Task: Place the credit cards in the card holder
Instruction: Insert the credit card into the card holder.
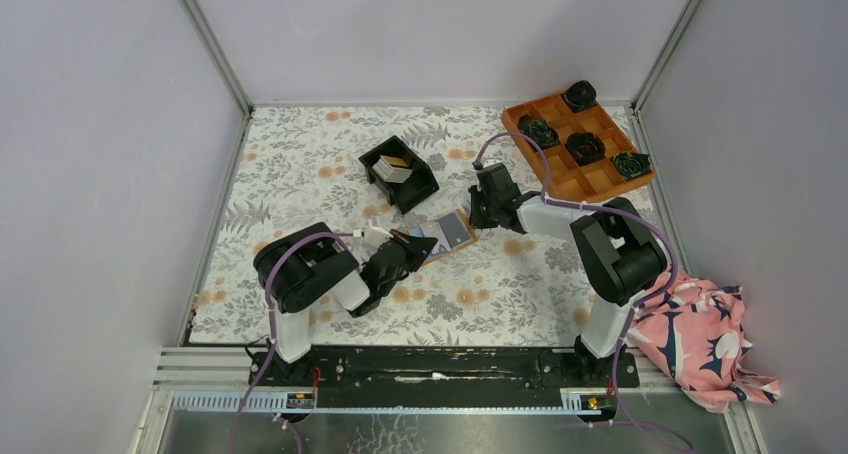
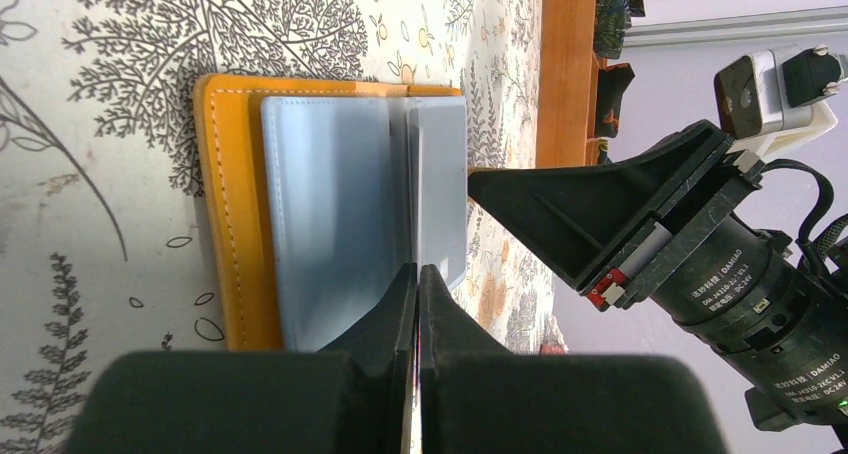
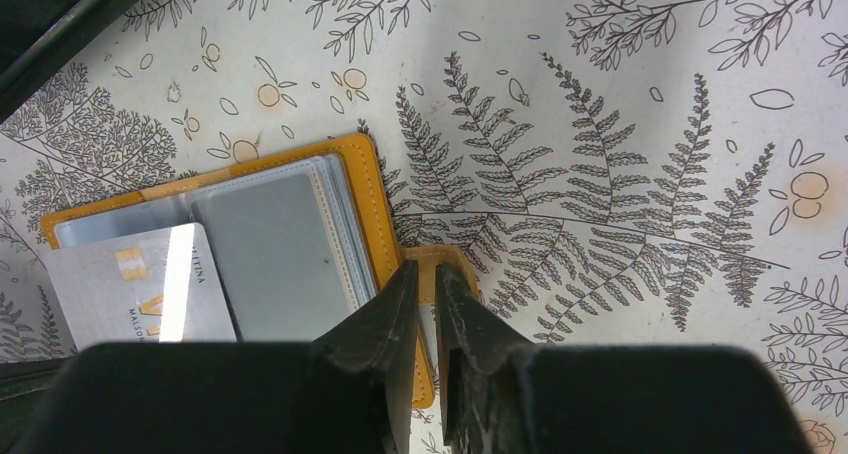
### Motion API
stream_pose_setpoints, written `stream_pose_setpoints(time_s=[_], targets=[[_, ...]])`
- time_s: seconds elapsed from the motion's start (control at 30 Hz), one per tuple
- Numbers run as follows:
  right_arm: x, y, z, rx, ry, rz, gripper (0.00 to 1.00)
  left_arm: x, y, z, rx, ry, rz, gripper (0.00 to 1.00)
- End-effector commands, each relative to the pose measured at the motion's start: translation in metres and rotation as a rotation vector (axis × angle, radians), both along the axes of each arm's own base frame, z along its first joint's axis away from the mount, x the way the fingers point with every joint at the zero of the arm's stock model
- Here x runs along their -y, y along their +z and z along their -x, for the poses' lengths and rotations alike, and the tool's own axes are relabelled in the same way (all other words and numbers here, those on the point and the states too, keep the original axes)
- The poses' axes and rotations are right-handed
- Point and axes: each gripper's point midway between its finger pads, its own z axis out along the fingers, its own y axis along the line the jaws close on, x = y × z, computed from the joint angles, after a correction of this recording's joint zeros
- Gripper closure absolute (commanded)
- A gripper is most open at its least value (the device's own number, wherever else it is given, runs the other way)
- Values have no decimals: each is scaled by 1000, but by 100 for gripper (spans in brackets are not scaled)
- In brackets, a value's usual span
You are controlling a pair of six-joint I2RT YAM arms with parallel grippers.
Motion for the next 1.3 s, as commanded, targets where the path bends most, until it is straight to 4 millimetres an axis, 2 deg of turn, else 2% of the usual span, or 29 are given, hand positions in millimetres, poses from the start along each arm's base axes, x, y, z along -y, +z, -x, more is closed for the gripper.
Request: stream_pose_setpoints(time_s=[0.0, 0.53, 0.8, 1.27], targets=[[0, -17, 9, -55, 20, 12, 82, 2, 2, -8, 11, 20, 12, 100], [0, -18, 11, -59, 19, 8, 82, -4, -10, -7, -28, 44, -2, 100], [-2, -18, 12, -61, 24, 0, 82, -14, -18, -4, -57, 83, -25, 100], [-6, -21, 15, -69, 34, 3, 81, -5, -28, -6, -68, 69, -15, 100]])
